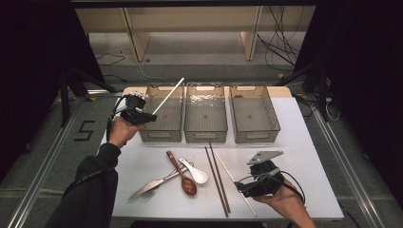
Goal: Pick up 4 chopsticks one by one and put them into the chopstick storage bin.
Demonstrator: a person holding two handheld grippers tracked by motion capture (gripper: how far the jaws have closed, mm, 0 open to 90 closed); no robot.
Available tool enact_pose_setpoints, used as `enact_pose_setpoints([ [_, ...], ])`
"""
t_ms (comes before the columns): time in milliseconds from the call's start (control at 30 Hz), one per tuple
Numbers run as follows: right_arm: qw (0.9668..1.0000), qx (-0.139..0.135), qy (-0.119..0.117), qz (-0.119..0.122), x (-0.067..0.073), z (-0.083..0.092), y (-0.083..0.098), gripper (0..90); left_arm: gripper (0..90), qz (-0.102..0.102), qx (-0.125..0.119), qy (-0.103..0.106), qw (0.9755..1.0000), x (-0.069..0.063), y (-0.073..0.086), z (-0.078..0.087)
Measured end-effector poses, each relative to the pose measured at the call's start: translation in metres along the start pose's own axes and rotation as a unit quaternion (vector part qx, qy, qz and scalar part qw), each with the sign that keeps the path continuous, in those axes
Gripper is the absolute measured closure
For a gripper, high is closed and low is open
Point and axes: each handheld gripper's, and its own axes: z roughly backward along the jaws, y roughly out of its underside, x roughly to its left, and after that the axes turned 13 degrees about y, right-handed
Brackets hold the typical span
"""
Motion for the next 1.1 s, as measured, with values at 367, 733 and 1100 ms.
enact_pose_setpoints([
  [367,1.0000,0.001,-0.003,0.004,0.000,0.000,0.000,24.6,84.8,0.003,0.014,-0.008,0.9999,0.012,-0.001,-0.014],
  [733,0.9999,0.002,-0.007,0.008,0.000,0.000,0.000,25.1,84.6,0.019,0.016,-0.017,0.9995,0.022,-0.001,-0.022],
  [1100,0.9998,0.005,-0.012,0.012,0.001,-0.001,-0.001,25.4,70.1,0.034,0.018,-0.030,0.9988,0.030,0.002,-0.029],
])
